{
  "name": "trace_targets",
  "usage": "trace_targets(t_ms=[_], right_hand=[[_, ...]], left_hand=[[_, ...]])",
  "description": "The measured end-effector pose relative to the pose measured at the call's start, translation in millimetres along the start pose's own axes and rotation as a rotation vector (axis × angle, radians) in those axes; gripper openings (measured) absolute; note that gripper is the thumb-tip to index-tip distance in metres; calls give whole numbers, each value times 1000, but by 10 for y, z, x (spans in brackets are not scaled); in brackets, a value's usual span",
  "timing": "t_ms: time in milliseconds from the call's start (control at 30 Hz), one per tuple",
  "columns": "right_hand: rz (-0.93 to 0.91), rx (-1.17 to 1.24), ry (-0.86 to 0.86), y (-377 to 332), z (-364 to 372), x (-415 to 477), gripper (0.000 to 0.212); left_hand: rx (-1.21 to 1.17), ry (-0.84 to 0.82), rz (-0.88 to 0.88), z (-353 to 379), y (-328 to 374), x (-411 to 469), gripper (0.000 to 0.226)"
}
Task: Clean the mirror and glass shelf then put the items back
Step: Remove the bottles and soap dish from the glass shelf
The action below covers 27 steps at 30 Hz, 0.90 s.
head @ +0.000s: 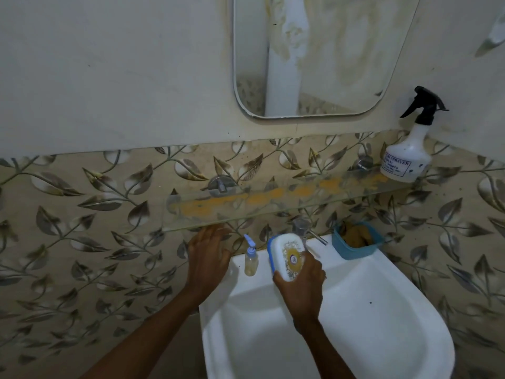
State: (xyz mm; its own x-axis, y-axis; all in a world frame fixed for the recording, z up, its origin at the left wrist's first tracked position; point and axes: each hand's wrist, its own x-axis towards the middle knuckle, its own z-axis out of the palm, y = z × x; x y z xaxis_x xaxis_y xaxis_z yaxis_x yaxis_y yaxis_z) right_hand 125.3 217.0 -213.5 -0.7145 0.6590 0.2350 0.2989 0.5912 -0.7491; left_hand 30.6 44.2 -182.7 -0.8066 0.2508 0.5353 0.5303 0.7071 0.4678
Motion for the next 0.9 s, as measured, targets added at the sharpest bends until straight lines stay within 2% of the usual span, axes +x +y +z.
trace_targets(t_ms=[167,333,567,800,900], right_hand=[[62,-88,-132,62,397,109,85],[12,-301,-165,133,596,240,83],[-45,-435,-114,133,727,274,70],[-70,-423,-82,154,619,189,74],[-93,-391,-91,143,466,85,64]], left_hand=[[5,7,33,70,-96,-25,45],[47,-3,39,76,-128,16,45],[65,-14,60,56,-114,8,46],[65,-33,100,-12,-74,-88,48],[22,-20,161,-79,13,-132,47]])
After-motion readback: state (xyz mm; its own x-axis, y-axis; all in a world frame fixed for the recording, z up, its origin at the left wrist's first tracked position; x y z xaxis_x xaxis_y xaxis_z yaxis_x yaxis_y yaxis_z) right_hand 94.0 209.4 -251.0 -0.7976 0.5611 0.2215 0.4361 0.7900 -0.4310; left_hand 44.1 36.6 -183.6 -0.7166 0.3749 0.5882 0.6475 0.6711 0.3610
